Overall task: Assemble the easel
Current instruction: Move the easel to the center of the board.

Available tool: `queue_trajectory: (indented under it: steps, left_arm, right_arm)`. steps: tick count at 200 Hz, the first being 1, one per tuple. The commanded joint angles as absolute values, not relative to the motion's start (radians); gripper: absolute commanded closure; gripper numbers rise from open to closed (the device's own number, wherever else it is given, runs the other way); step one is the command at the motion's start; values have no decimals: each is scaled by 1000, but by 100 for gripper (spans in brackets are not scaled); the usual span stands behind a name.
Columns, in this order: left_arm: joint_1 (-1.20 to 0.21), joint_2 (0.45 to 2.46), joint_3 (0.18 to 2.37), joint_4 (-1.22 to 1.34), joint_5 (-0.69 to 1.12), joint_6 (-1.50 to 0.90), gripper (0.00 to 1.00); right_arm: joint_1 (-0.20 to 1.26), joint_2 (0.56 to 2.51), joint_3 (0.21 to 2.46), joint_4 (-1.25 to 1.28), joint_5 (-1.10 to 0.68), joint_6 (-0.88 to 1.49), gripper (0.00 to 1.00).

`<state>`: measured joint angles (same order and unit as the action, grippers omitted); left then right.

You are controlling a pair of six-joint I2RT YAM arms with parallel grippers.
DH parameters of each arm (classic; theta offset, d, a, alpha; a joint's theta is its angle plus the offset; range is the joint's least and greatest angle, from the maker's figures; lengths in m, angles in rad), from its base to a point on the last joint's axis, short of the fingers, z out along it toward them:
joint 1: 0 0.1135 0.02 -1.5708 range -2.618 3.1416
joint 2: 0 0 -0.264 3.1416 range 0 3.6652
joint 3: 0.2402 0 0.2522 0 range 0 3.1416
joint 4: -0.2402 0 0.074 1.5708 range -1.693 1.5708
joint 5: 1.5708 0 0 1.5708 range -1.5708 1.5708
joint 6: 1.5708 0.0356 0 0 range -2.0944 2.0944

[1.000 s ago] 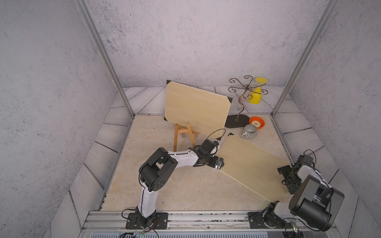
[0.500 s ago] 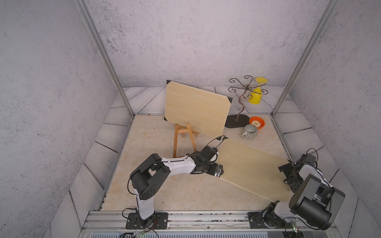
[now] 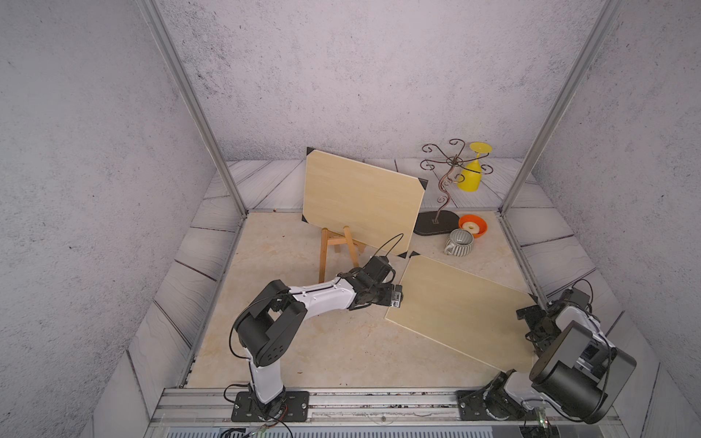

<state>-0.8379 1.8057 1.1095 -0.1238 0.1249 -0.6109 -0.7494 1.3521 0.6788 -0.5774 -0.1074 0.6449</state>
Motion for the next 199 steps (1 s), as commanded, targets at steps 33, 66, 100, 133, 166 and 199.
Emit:
queue_trajectory:
  steps: [33, 66, 100, 133, 166, 199]
  left_arm:
    - [-828, 1841, 1132, -70, 41, -618, 7]
    - [-828, 1894, 1180, -81, -27, -596, 6]
    - [-827, 1898, 1193, -137, -128, -596, 6]
    - [-805, 1840, 1101, -124, -225, -629, 6]
    - [-753, 1769, 1025, -138, -219, -631, 6]
    - [-742, 1709, 967, -92, -125, -632, 7]
  right_arm:
    - [-749, 1381, 705, -588, -163, 617, 1]
    - [-749, 1376, 700, -575, -166, 612, 1]
    - [-745, 1395, 703, -574, -177, 610, 1]
    - [-733, 1417, 695, -558, -189, 609, 1]
    - [-702, 1443, 690, -552, -205, 603, 1]
    - [-655, 1449, 682, -567, -219, 590, 1]
